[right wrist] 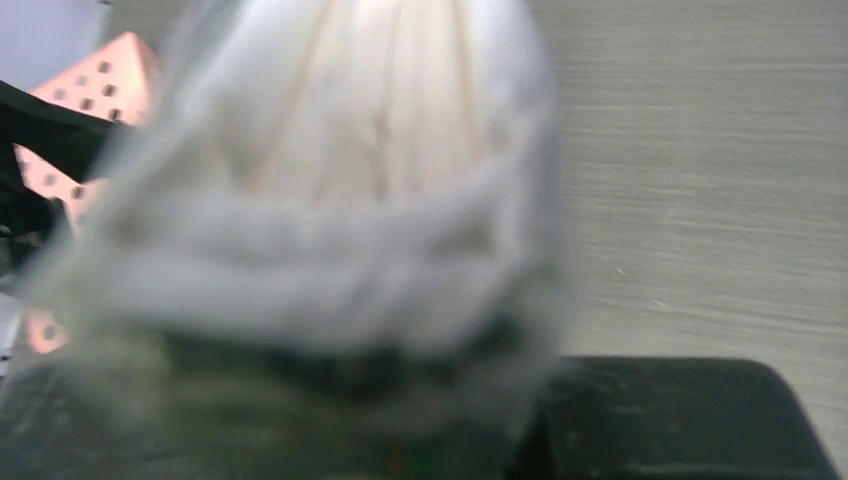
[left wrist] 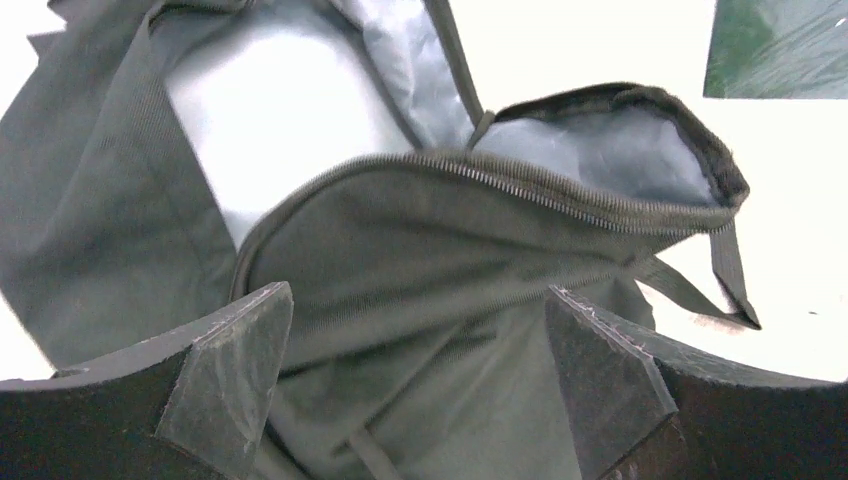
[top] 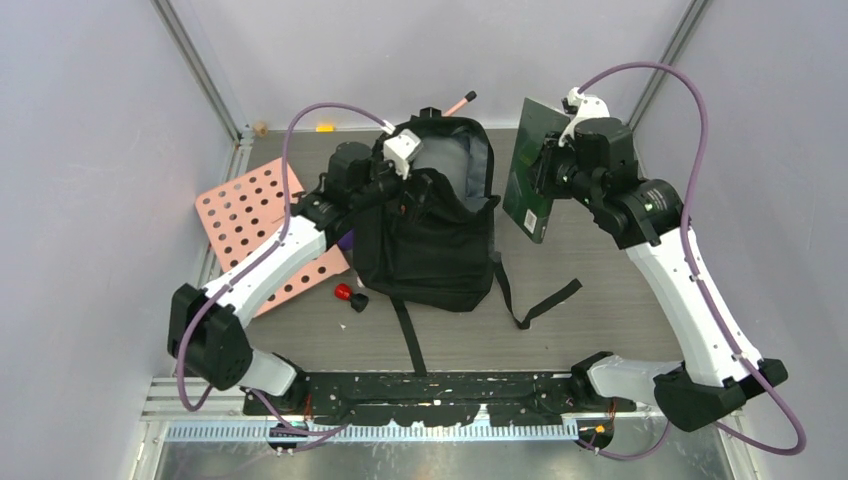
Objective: Pack the student bag
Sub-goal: Place the book in the student bag.
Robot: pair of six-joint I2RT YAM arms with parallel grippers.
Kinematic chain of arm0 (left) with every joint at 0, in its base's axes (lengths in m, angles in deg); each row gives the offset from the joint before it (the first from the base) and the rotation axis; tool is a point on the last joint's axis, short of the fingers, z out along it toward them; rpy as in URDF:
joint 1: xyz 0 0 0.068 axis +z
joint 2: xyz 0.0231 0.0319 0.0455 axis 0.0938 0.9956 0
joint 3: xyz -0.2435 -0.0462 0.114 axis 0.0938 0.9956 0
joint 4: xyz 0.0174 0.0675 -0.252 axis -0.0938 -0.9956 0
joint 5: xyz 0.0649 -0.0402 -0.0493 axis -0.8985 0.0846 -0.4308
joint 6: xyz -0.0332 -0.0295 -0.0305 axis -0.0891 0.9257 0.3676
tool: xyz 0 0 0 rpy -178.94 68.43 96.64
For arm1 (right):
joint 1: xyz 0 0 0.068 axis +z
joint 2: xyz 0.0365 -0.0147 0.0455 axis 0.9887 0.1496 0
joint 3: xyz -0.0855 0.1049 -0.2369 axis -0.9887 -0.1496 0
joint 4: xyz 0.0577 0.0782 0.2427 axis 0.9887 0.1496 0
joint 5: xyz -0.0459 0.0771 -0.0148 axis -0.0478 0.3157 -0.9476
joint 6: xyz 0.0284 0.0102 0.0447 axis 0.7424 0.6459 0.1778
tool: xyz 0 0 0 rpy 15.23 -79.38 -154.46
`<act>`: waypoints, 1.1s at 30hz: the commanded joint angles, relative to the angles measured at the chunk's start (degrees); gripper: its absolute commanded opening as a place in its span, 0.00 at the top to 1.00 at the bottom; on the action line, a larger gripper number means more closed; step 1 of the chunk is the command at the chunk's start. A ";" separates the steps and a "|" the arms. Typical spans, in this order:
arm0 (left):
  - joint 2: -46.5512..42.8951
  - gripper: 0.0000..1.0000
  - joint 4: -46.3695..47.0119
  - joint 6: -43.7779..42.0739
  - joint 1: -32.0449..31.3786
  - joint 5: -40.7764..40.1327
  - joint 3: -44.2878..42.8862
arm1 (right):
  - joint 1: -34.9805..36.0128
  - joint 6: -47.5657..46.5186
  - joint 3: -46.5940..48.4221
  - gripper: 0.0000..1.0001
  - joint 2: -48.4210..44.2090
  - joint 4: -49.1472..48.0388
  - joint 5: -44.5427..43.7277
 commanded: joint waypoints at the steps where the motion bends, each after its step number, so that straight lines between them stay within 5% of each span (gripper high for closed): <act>1: 3.62 0.00 10.05 -8.36 -1.62 3.71 -4.95 | -0.01 -1.51 4.14 1.00 -0.20 -2.44 -6.06; 9: 10.16 0.00 11.53 -24.03 -8.43 -2.00 -10.33 | -0.48 -2.76 5.83 1.00 0.47 -2.73 -7.39; 21: 18.90 0.04 -10.80 -31.81 -8.72 9.09 -24.26 | -1.95 -3.60 4.99 1.00 1.32 -3.24 -4.03; 26: 22.62 0.33 -16.10 -29.89 -8.73 11.32 -27.99 | -2.67 -3.24 2.88 1.00 0.85 -4.56 -2.80; 31: 22.98 0.99 -17.06 -23.65 -8.73 9.33 -28.13 | -3.74 -2.84 1.03 1.00 0.81 -8.90 0.19; 33: 20.05 1.00 -11.72 -21.54 -8.87 7.65 -24.39 | -4.49 -2.77 0.97 1.00 1.61 -11.40 2.25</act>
